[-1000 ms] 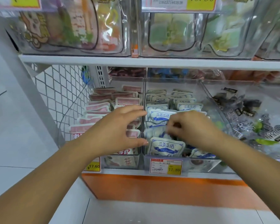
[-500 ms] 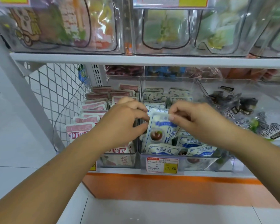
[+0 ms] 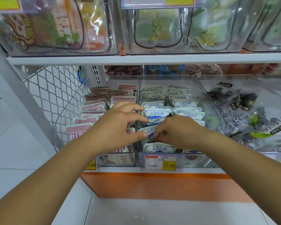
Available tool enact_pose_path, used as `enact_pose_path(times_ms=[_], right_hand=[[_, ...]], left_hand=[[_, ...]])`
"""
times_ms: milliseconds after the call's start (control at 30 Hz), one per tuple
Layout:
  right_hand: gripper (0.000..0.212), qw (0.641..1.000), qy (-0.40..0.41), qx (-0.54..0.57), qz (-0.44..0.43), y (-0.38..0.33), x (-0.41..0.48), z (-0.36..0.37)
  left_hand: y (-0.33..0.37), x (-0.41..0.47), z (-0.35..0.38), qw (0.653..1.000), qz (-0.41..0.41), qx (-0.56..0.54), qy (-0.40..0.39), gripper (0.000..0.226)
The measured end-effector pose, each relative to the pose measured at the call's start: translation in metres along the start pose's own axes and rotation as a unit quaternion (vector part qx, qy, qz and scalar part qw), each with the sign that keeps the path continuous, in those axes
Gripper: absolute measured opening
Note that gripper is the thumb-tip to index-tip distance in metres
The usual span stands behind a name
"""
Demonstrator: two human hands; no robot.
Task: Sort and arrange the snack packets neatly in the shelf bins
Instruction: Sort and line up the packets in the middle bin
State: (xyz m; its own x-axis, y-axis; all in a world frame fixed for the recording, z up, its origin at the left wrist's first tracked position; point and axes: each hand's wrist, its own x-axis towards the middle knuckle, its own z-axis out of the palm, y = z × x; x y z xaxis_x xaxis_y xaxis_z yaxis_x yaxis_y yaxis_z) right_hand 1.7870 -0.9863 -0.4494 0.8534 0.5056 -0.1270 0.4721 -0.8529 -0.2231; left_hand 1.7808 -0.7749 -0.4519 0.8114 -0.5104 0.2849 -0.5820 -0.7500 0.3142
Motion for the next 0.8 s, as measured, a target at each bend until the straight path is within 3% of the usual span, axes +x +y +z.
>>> enact_pose_path(times_ms=[167, 267, 400, 533, 600, 667, 800], right_hand=[[0.024, 0.984, -0.058, 0.168, 0.027, 0.018, -0.025, -0.028], [0.025, 0.991, -0.052, 0.114, 0.038, 0.021, -0.035, -0.029], [0.015, 0.994, 0.077, 0.071, 0.021, 0.003, -0.02, 0.0], [0.013, 0.986, 0.038, 0.161, 0.021, 0.014, -0.031, -0.024], [0.01, 0.982, 0.04, 0.181, 0.024, 0.032, -0.05, -0.048], [0.013, 0.988, 0.015, 0.15, 0.037, 0.05, -0.066, -0.059], [0.026, 0.998, -0.023, -0.026, 0.043, 0.057, -0.068, -0.038]], left_hand=[[0.011, -0.006, 0.005, 0.998, 0.051, 0.047, -0.01, 0.046], [0.016, -0.005, 0.011, 0.995, 0.072, 0.071, -0.016, 0.04], [0.018, -0.001, 0.008, 0.995, 0.059, 0.076, -0.004, 0.024], [0.028, 0.001, 0.007, 0.99, 0.048, 0.133, -0.025, 0.035], [0.037, 0.001, 0.008, 0.988, 0.07, 0.135, 0.001, 0.038], [0.052, 0.005, 0.012, 0.991, 0.084, 0.105, 0.019, 0.038], [0.069, 0.014, 0.028, 0.995, 0.034, 0.053, -0.074, 0.036]])
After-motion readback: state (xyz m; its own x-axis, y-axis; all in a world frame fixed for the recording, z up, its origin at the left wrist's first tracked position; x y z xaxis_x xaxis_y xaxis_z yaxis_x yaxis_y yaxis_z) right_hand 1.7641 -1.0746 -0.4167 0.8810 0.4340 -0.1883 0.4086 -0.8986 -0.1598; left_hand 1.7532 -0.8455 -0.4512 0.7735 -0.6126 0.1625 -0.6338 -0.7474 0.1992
